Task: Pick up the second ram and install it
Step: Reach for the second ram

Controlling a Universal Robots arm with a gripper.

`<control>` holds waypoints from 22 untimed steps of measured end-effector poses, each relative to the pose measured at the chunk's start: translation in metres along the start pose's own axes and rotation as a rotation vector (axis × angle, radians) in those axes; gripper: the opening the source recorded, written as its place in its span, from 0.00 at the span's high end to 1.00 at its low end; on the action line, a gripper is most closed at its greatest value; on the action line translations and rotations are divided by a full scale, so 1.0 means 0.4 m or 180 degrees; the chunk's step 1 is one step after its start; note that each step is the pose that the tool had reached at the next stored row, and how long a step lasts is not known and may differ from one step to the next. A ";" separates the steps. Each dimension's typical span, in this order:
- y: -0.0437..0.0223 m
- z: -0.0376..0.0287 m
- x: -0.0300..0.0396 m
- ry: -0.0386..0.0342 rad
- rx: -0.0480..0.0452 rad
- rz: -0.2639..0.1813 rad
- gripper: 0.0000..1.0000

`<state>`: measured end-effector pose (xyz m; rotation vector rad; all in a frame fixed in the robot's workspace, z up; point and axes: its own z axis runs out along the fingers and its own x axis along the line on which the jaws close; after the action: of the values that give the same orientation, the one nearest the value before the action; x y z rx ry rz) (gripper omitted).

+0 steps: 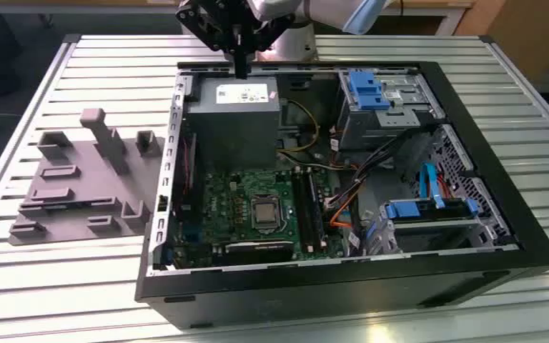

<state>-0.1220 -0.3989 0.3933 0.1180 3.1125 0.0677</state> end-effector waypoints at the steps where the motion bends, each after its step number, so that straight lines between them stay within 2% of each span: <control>1: 0.000 0.000 0.000 0.0000 0.0000 0.0000 0.89; 12: 0.000 0.000 0.002 0.0000 0.0000 0.0000 0.89; 22: -0.002 -0.001 0.033 0.0000 0.0000 0.0000 0.89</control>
<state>-0.1350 -0.3989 0.3933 0.1181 3.1125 0.0677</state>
